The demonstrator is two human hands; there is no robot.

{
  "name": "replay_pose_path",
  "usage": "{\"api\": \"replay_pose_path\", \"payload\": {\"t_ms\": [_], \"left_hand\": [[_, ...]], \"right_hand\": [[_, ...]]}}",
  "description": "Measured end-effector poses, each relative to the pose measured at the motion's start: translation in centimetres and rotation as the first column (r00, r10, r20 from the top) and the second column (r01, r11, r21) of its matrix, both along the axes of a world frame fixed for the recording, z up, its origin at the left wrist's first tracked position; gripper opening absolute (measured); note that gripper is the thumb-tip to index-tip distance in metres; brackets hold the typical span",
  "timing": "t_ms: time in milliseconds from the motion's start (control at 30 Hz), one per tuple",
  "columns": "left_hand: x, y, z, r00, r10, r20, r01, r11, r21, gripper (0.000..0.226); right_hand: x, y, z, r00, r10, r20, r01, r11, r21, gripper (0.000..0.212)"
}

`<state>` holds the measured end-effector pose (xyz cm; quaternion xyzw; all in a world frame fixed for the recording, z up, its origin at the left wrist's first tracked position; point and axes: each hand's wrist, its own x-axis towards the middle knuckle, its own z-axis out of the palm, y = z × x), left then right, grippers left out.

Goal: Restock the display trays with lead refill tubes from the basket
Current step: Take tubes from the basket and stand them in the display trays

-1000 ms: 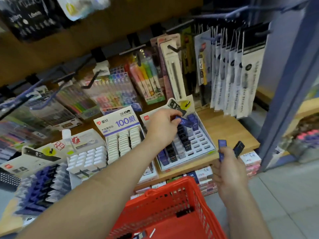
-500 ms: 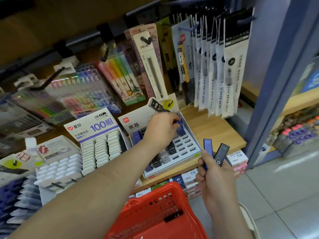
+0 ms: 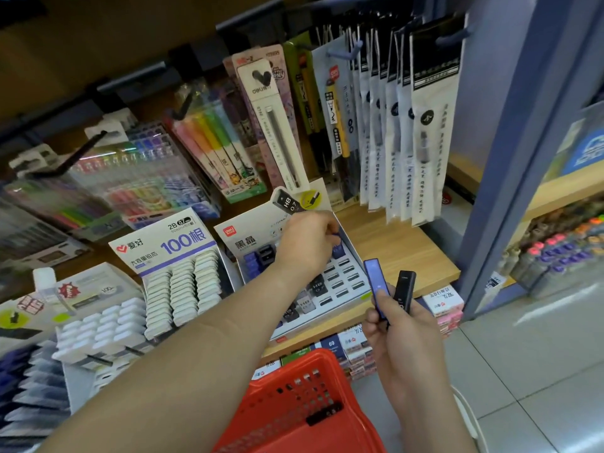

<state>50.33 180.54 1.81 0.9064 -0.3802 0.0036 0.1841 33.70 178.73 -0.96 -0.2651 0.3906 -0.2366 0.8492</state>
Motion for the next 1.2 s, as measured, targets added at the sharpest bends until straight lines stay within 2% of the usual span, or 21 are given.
{"api": "replay_pose_path", "payload": {"t_ms": [100, 167, 233, 267, 333, 467, 600, 733, 833, 900, 1000, 1067, 1133, 1200], "left_hand": [[-0.6, 0.3, 0.5, 0.999, -0.022, 0.042, 0.02, 0.999, 0.042, 0.012], [-1.8, 0.8, 1.5, 1.0, -0.022, -0.007, 0.022, 0.999, -0.028, 0.021], [-3.7, 1.8, 2.6, 0.954, -0.045, -0.297, -0.002, 0.988, -0.154, 0.023], [-4.6, 2.4, 3.1, 0.888, -0.082, -0.452, -0.01, 0.98, -0.198, 0.02], [-5.7, 3.7, 3.4, 0.811, -0.128, -0.571, 0.006, 0.977, -0.211, 0.019], [-6.2, 5.6, 3.1, 0.79, -0.04, -0.612, -0.211, 0.92, -0.332, 0.022], [-6.9, 6.9, 2.4, 0.755, 0.028, -0.655, -0.328, 0.881, -0.34, 0.015], [-7.9, 7.0, 2.4, 0.794, 0.047, -0.606, -0.276, 0.916, -0.29, 0.014], [-7.8, 6.8, 2.6, 0.872, 0.04, -0.488, -0.201, 0.938, -0.281, 0.008], [-7.2, 6.6, 3.2, 0.852, -0.005, -0.524, -0.183, 0.934, -0.307, 0.01], [-5.9, 6.3, 4.3, 0.787, -0.042, -0.616, -0.115, 0.97, -0.213, 0.019], [-5.1, 6.1, 4.9, 0.77, -0.019, -0.638, -0.121, 0.977, -0.175, 0.013], [-4.0, 5.7, 5.2, 0.773, 0.008, -0.634, -0.198, 0.953, -0.229, 0.008], [-2.8, 5.3, 4.9, 0.812, 0.071, -0.579, -0.283, 0.916, -0.285, 0.009]], "right_hand": [[0.0, 0.1, 0.0, 1.0, -0.003, 0.025, 0.003, 1.0, -0.01, 0.008], [0.1, 0.1, 0.1, 1.0, 0.004, 0.029, -0.003, 1.0, -0.014, 0.006], [0.2, 0.2, 0.3, 0.999, 0.019, 0.032, -0.018, 1.0, -0.019, 0.005], [0.3, 0.2, 0.4, 0.999, 0.029, 0.034, -0.028, 0.999, -0.026, 0.005], [0.3, 0.4, 0.6, 0.998, 0.048, 0.036, -0.047, 0.998, -0.037, 0.007], [0.4, 0.6, 1.2, 0.995, -0.007, 0.097, 0.002, 0.999, 0.054, 0.018], [0.5, 0.7, 1.7, 0.982, -0.049, 0.181, 0.029, 0.994, 0.108, 0.013], [0.8, 1.4, 1.1, 0.992, 0.094, 0.086, -0.087, 0.993, -0.075, 0.01], [0.8, 1.6, 1.1, 0.98, 0.187, 0.074, -0.174, 0.973, -0.151, 0.017], [0.6, 1.6, 1.3, 0.958, 0.267, 0.102, -0.246, 0.952, -0.182, 0.019], [0.5, 1.5, 1.3, 0.941, 0.339, -0.022, -0.33, 0.898, -0.29, 0.019], [0.6, 1.4, 1.0, 0.958, 0.276, -0.082, -0.288, 0.911, -0.295, 0.018], [0.6, 1.2, 0.4, 0.986, 0.131, -0.1, -0.149, 0.968, -0.204, 0.017], [0.3, 0.7, -0.5, 0.988, -0.014, -0.152, -0.007, 0.991, -0.133, 0.018]]}}
